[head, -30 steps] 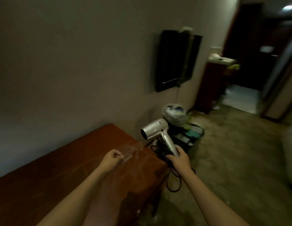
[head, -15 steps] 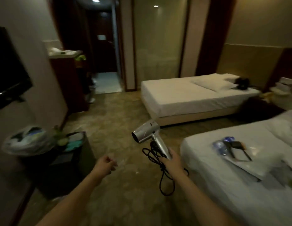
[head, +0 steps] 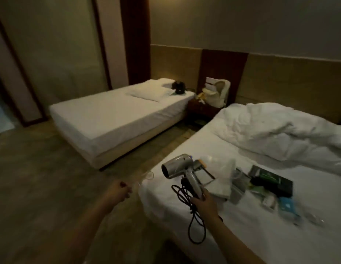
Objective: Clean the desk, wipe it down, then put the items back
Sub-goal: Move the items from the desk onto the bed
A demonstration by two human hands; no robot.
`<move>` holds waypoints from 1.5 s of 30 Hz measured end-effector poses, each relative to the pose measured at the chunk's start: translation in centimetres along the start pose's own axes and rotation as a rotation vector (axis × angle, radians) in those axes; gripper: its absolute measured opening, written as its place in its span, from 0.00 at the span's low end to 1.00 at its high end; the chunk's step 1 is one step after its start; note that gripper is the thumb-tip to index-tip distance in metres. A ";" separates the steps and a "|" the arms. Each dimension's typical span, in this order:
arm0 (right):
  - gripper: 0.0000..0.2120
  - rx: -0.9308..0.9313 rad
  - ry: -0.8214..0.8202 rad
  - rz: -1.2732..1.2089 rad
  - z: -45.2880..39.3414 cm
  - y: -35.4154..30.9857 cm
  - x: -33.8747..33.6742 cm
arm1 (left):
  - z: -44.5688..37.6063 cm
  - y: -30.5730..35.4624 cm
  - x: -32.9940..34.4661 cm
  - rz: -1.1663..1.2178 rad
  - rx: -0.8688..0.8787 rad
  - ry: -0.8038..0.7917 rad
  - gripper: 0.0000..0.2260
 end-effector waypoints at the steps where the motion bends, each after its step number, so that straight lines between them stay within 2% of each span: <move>1: 0.22 0.003 0.038 -0.015 -1.8 0.1 -1.0 | -1.7 1.2 1.1 -0.017 0.020 -0.035 0.08; 5: 0.17 0.046 0.201 -0.061 -8.2 0.5 -4.6 | -8.4 5.1 6.0 -0.065 0.039 -0.139 0.07; 9: 0.19 0.103 0.328 -0.148 -16.0 2.0 -8.5 | -15.8 10.3 11.1 -0.111 0.042 -0.216 0.04; 12: 0.19 0.170 0.405 -0.199 -22.5 3.2 -11.2 | -21.2 14.5 14.6 -0.156 0.036 -0.260 0.06; 16: 0.18 0.237 0.448 -0.202 -29.4 3.5 -14.0 | -27.4 19.5 18.7 -0.231 0.029 -0.288 0.05; 20: 0.25 0.265 0.429 -0.074 -34.8 4.1 -15.8 | -32.4 22.2 23.4 -0.210 -0.051 -0.306 0.04; 24: 0.25 0.285 0.392 0.016 -39.4 6.0 -16.6 | -36.7 22.8 28.8 -0.184 -0.130 -0.339 0.06; 28: 0.20 0.367 0.436 0.036 -43.0 9.0 -16.2 | -40.1 21.9 33.8 -0.167 -0.209 -0.388 0.08; 34: 0.20 0.488 0.529 0.091 -46.2 13.3 -14.9 | -44.2 19.3 40.0 -0.132 -0.332 -0.499 0.08; 39: 0.24 0.511 0.570 0.227 -47.5 15.1 -13.9 | -46.1 18.7 42.8 -0.134 -0.353 -0.536 0.06; 45: 0.24 0.591 0.595 0.197 -47.6 17.1 -12.6 | -47.5 18.4 44.6 -0.195 -0.318 -0.558 0.04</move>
Point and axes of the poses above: each hand's wrist, its own z-axis away from the middle knuckle, its own x-axis out of the palm, y = z × x, the point moved 3 cm from there along -z, towards the middle knuckle, and after that the axes turned 15 degrees about -z, right-handed, at the moved point
